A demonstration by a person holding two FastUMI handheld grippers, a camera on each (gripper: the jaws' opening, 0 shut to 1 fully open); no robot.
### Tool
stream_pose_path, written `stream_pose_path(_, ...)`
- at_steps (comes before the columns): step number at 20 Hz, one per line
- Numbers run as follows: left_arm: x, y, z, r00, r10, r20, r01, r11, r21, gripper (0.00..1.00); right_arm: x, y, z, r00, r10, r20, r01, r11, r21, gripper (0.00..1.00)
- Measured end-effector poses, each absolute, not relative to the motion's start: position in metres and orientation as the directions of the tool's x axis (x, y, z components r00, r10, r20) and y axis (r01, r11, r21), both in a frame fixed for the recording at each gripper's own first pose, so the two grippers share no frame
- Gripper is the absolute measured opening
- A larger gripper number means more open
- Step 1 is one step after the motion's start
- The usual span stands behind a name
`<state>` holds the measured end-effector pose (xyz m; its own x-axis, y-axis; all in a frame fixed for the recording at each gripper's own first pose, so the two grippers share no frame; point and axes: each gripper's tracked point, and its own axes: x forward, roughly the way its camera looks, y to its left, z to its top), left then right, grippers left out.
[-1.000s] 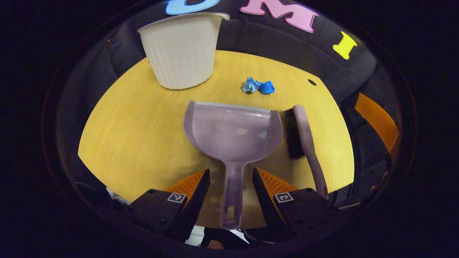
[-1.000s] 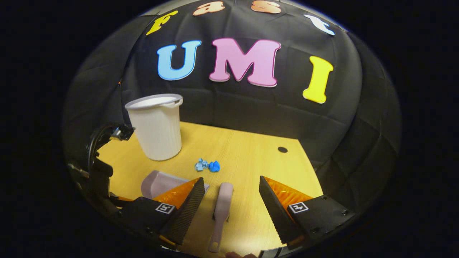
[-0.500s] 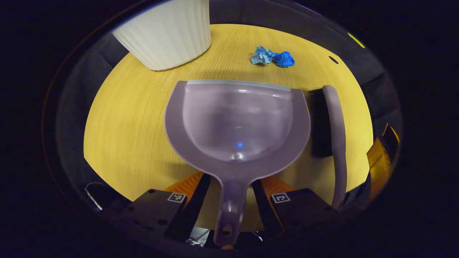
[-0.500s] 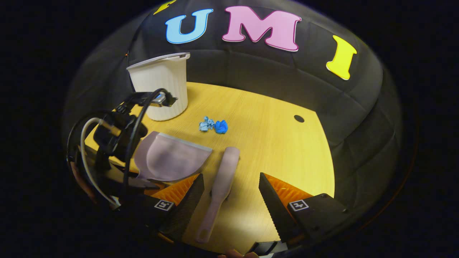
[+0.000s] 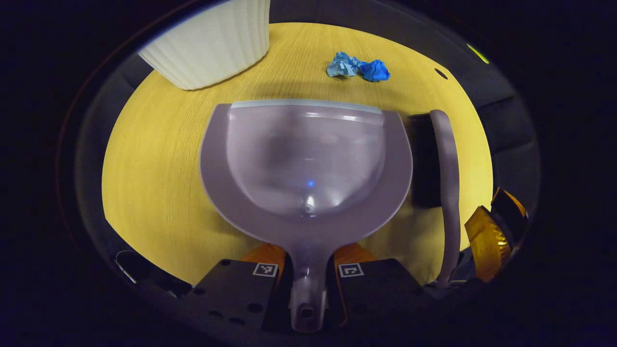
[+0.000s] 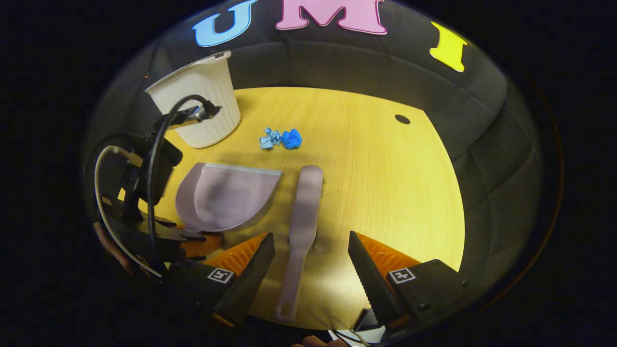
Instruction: Pick up the small broom and dustpan from the desktop, sweep the trash into the dustpan with the broom, and then empty the trash into the garbage bin.
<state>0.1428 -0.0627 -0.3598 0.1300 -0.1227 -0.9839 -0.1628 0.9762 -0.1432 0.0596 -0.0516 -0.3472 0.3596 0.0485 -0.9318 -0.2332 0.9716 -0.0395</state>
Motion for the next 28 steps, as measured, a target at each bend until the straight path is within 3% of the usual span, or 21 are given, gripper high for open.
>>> stream_pose_path(6,0.136,-0.044,-0.362,0.201,-0.147,-0.969,-0.061,0.985,-0.162,0.29,0.037,-0.048,-0.385,0.165,-0.021,-0.986,-0.145,0.988,-0.045,1.0)
stream_pose_path(13,0.121,-0.043,-0.364,0.249,-0.254,-0.935,-0.042,0.961,-0.272,0.29,0.023,-0.054,-0.415,-0.072,-0.087,-0.994,-0.084,0.993,-0.081,0.98)
stream_pose_path(14,0.121,-0.043,-0.364,0.256,-0.263,-0.93,-0.034,0.959,-0.281,0.29,0.025,-0.054,-0.419,-0.082,-0.089,-0.993,-0.081,0.993,-0.083,0.84)
stream_pose_path(17,0.122,-0.042,-0.364,0.262,-0.288,-0.921,-0.02,0.953,-0.303,0.29,0.03,-0.045,-0.43,-0.112,-0.071,-0.991,-0.05,0.997,-0.066,0.72)
stream_pose_path(18,0.122,-0.041,-0.364,0.261,-0.289,-0.921,-0.014,0.953,-0.302,0.29,0.033,-0.044,-0.432,-0.108,-0.072,-0.992,-0.05,0.997,-0.067,0.55)
stream_pose_path(19,0.123,-0.039,-0.363,0.256,-0.288,-0.923,-0.003,0.954,-0.299,0.29,0.039,-0.042,-0.434,-0.087,-0.067,-0.994,-0.047,0.997,-0.063,0.55)
stream_pose_path(20,0.123,-0.037,-0.363,0.245,-0.291,-0.925,0.028,0.956,-0.293,0.29,0.041,-0.038,-0.435,-0.088,-0.053,-0.995,-0.051,0.998,-0.048,0.39)
stream_pose_path(21,0.124,-0.034,-0.364,0.235,-0.292,-0.927,0.06,0.956,-0.286,0.29,0.045,-0.039,-0.431,-0.102,-0.047,-0.994,-0.063,0.997,-0.04,0.33)
stream_pose_path(23,0.126,-0.031,-0.364,0.216,-0.294,-0.931,0.095,0.955,-0.28,0.29,0.05,-0.035,-0.436,-0.109,-0.02,-0.994,-0.073,0.997,-0.012,0.29)
stream_pose_path(25,0.128,-0.025,-0.362,0.2,-0.287,-0.937,0.115,0.956,-0.268,0.29,0.055,-0.04,-0.436,-0.123,-0.016,-0.992,-0.086,0.996,-0.006,0.35)
stream_pose_path(26,0.128,-0.02,-0.362,0.188,-0.281,-0.941,0.132,0.957,-0.26,0.29,0.06,-0.041,-0.435,-0.129,-0.011,-0.992,-0.098,0.995,0.002,0.29)
stream_pose_path(28,0.135,-0.009,-0.362,0.166,-0.278,-0.946,0.181,0.952,-0.248,0.31,0.078,-0.05,-0.433,-0.134,-0.024,-0.991,-0.151,0.989,-0.004,0.29)
